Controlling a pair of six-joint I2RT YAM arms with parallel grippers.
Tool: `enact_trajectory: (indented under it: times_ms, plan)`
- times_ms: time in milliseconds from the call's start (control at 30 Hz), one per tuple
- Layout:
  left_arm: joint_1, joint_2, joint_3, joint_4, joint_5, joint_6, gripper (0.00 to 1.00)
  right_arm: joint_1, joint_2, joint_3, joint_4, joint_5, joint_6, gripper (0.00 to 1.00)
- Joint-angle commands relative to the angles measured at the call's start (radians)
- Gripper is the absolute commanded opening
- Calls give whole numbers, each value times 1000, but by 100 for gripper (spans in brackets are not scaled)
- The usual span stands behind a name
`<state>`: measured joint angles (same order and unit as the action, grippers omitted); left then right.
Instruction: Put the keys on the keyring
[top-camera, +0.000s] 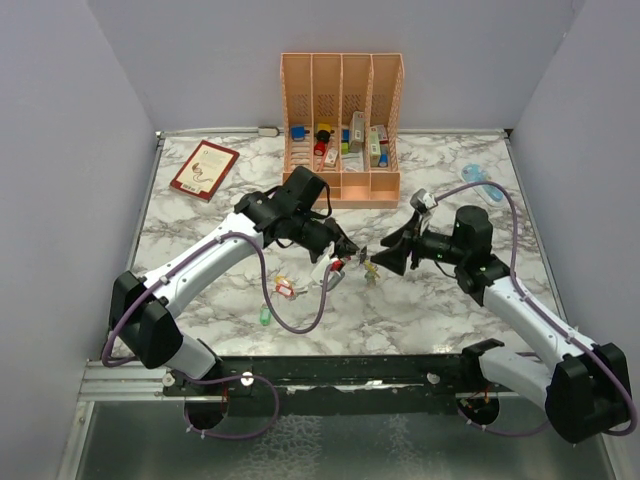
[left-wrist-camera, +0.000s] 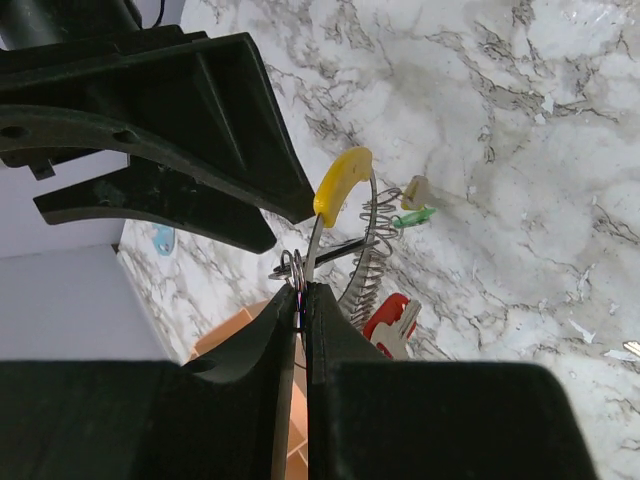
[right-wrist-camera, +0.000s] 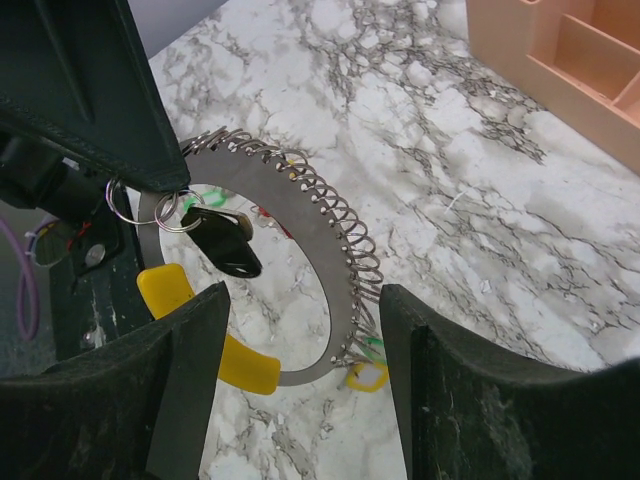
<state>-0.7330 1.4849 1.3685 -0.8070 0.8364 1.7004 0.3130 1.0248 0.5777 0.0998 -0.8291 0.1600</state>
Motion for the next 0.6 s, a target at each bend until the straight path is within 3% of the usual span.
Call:
enact_trajectory:
  times_ms: [0, 567]
  plan:
    - [4, -17, 35, -43, 83, 10, 0, 25, 23, -16, 118, -79, 9, 63]
    - [4, 9, 55, -64, 120, 26, 0, 105, 93, -25, 280, -160, 54, 63]
